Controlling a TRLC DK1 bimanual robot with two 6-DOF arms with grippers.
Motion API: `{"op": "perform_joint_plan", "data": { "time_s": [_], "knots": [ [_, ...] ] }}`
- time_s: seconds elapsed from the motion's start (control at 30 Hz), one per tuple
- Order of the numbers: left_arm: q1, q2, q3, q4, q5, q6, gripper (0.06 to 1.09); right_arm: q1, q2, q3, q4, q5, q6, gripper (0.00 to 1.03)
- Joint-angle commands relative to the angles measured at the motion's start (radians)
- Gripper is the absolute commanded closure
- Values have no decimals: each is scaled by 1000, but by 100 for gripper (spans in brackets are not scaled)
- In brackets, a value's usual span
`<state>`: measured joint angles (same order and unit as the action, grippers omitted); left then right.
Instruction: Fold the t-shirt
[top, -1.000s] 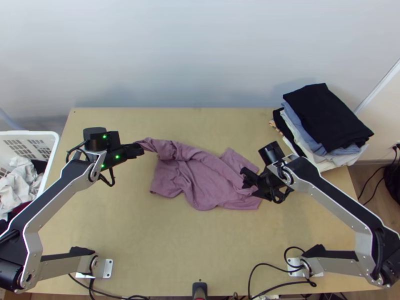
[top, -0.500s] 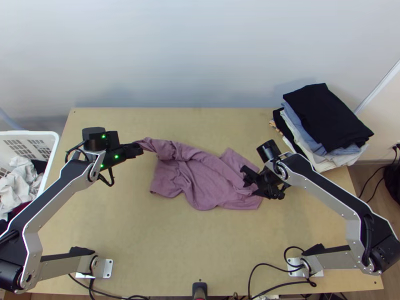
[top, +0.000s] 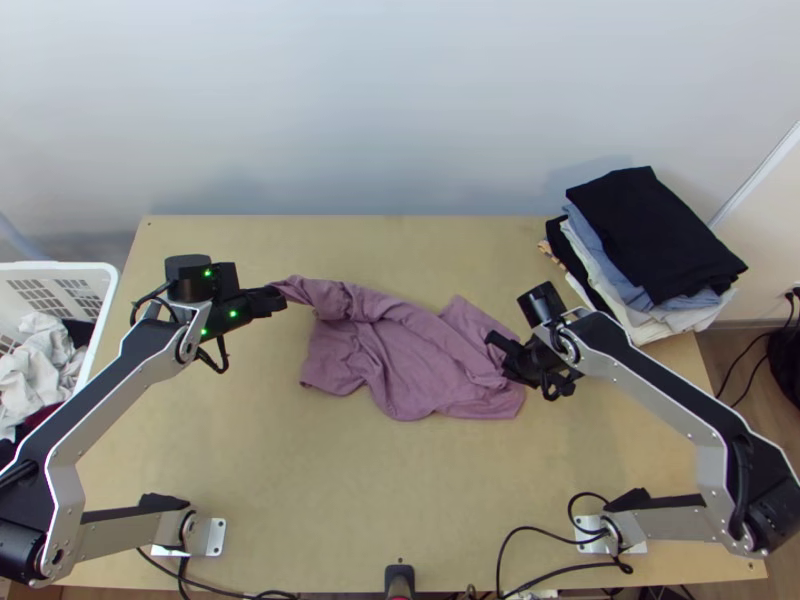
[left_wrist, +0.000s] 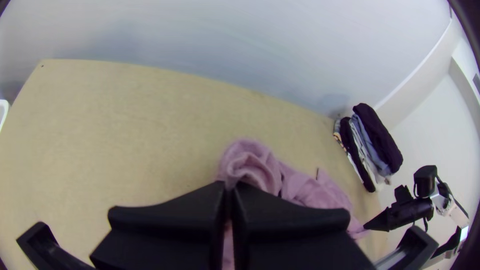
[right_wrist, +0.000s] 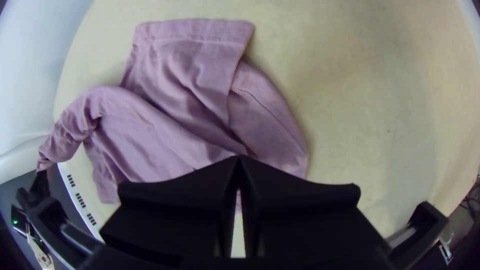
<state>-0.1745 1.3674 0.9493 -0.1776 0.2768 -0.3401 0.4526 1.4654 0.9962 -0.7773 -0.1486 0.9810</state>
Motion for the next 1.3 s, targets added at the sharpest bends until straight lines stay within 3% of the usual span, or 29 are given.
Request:
{"op": "perform_joint_plan", "data": {
  "time_s": [0.0, 0.13, 0.4, 0.57, 0.77, 1.03, 1.27],
  "knots": [
    [9, -22, 14, -7, -7, 9, 105, -15, -45, 5, -10, 9, -13, 100],
    [9, -21, 37, 4, -47, 4, 105, -20, -82, 36, 6, 58, -44, 100],
    [6, 13, 187, 46, -271, -5, 105, -75, -102, 130, 135, 99, -191, 100],
    [3, 32, 264, 72, -357, 12, 105, -120, -68, 229, 199, 101, -462, 100],
    [4, 90, 376, 82, -401, 19, 105, -160, -27, 341, 319, 110, -642, 100],
    [12, 260, 733, 72, -435, 46, 105, -258, 227, 769, 363, 124, -716, 100],
    [-8, 303, 1011, 109, -559, 124, 105, -292, 308, 1157, 355, 127, -755, 100]
  ]
}}
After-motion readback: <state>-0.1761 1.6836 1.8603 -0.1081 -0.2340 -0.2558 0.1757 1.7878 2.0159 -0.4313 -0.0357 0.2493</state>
